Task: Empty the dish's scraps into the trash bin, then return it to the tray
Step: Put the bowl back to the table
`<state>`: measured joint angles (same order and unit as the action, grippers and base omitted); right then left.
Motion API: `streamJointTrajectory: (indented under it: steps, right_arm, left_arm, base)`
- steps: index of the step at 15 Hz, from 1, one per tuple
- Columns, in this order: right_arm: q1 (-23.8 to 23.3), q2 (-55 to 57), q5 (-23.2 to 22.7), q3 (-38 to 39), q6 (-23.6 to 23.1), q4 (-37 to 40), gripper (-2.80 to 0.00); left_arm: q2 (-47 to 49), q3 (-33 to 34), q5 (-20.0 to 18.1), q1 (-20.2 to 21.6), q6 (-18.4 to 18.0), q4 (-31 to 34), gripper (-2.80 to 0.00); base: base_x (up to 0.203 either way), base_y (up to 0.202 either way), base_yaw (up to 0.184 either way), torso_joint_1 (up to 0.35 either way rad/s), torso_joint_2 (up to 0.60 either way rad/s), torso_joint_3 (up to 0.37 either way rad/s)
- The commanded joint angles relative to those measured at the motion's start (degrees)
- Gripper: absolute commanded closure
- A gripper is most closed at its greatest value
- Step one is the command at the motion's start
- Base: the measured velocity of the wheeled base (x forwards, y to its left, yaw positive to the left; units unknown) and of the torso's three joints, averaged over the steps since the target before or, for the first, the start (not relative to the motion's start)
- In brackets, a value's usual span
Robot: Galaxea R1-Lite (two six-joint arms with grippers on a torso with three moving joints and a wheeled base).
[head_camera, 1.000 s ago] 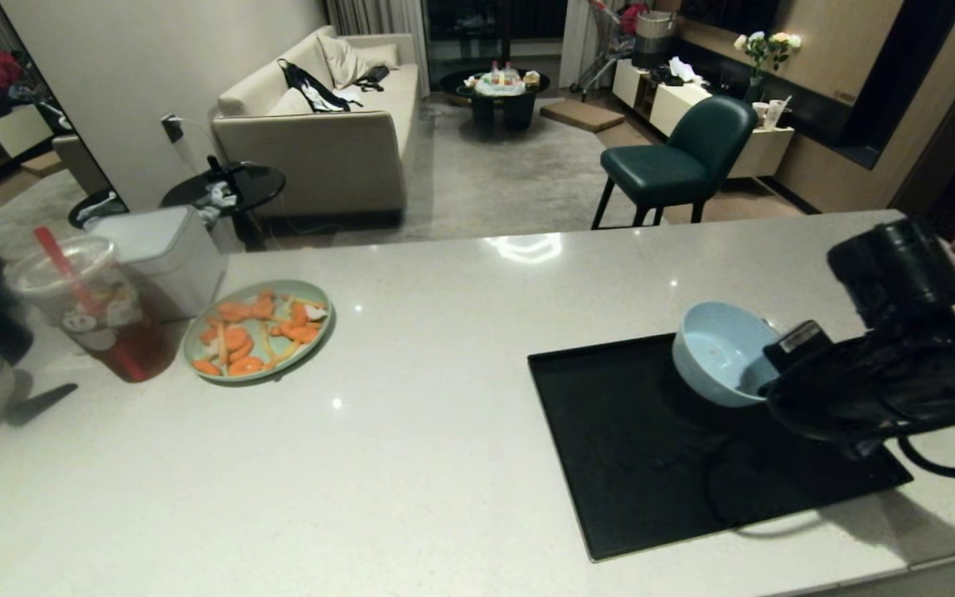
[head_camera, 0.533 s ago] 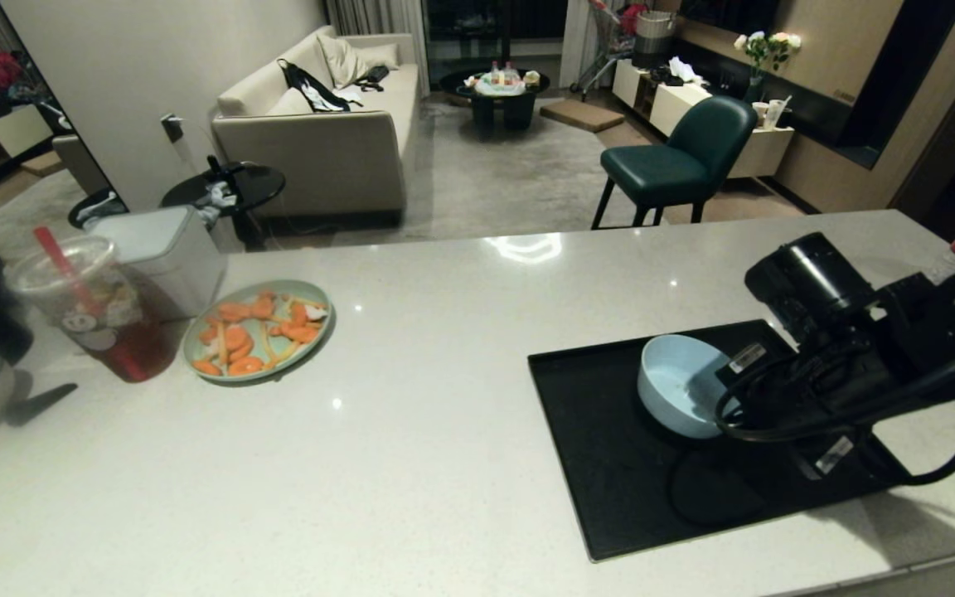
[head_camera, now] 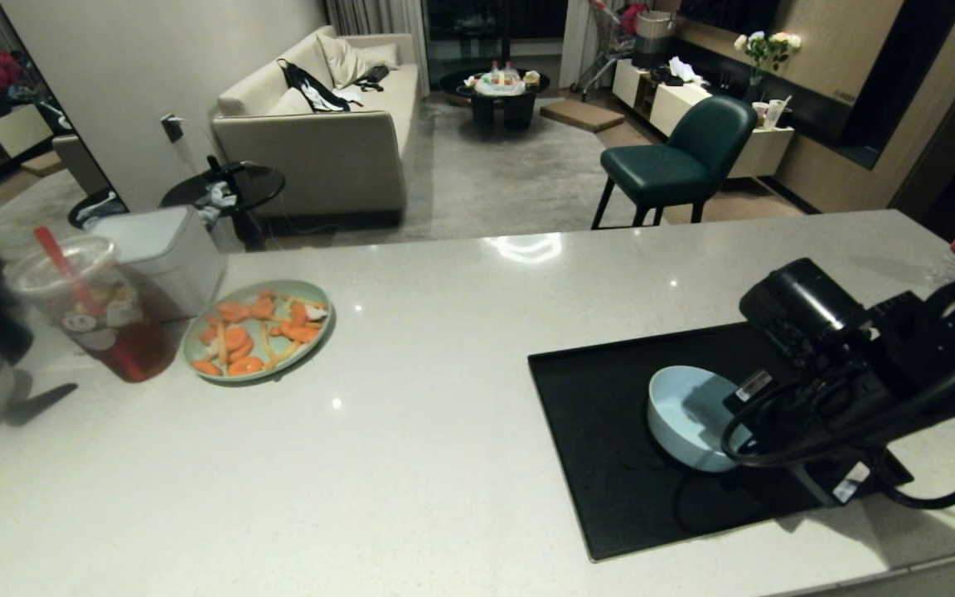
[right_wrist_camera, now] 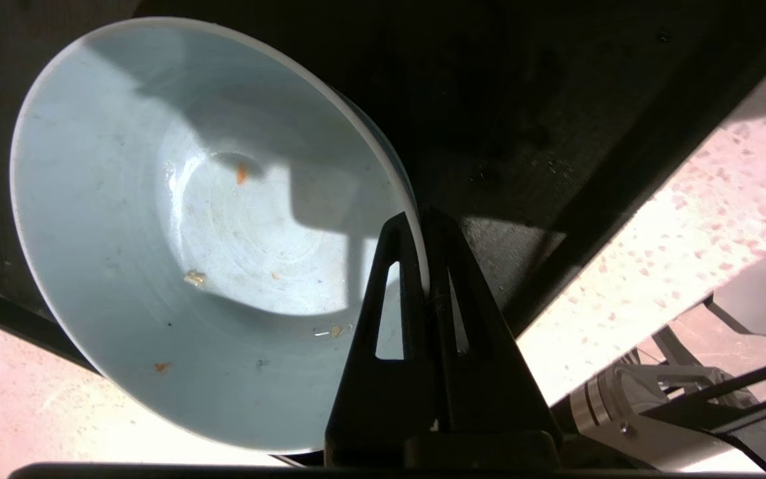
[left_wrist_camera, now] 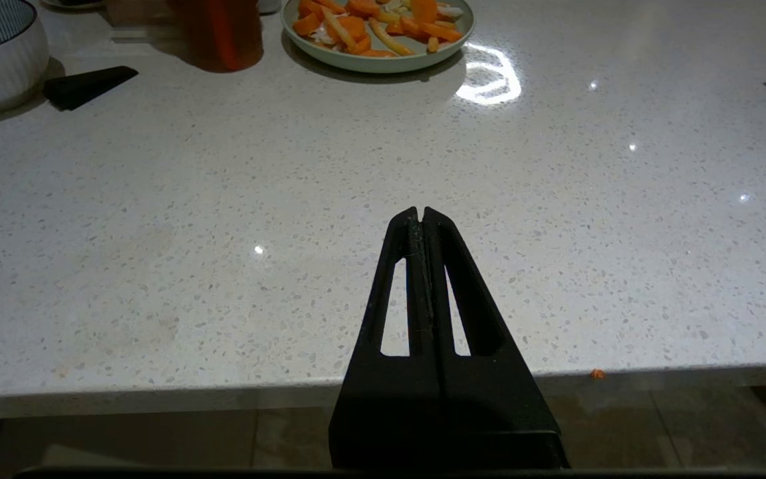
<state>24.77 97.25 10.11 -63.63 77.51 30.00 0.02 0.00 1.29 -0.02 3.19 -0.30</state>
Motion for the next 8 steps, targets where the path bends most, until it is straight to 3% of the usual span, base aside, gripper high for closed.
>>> streamJointTrajectory:
  steps: [1,3,4,8]
  right_arm:
    - [0.01,0.52,0.42,-0.09,0.31,-1.95,0.00]
    - [0.08,0.64,0.35,0.09,0.19,-1.99,-0.06]
    - [0.10,0.74,0.38,0.03,0.19,-1.96,-2.80]
    - [0.10,0.04,0.44,0.01,0.01,-1.73,-2.80]
  left_arm:
    - [-0.02,0.00,0.03,0.02,0.06,-0.05,0.00]
    - [0.06,0.00,0.03,-0.06,0.06,-0.05,0.00]
    - [0.06,0.00,0.03,-0.02,0.10,-0.05,0.00]
    - [0.06,0.00,0.03,0.02,0.07,-0.05,0.00]
  base:
    - [0.000,0.000,0.000,0.000,0.00,0.000]
    - [0.000,0.000,0.000,0.000,0.00,0.000]
    - [0.000,0.000,0.000,0.000,0.00,0.000]
    - [0.000,0.000,0.000,0.000,0.00,0.000]
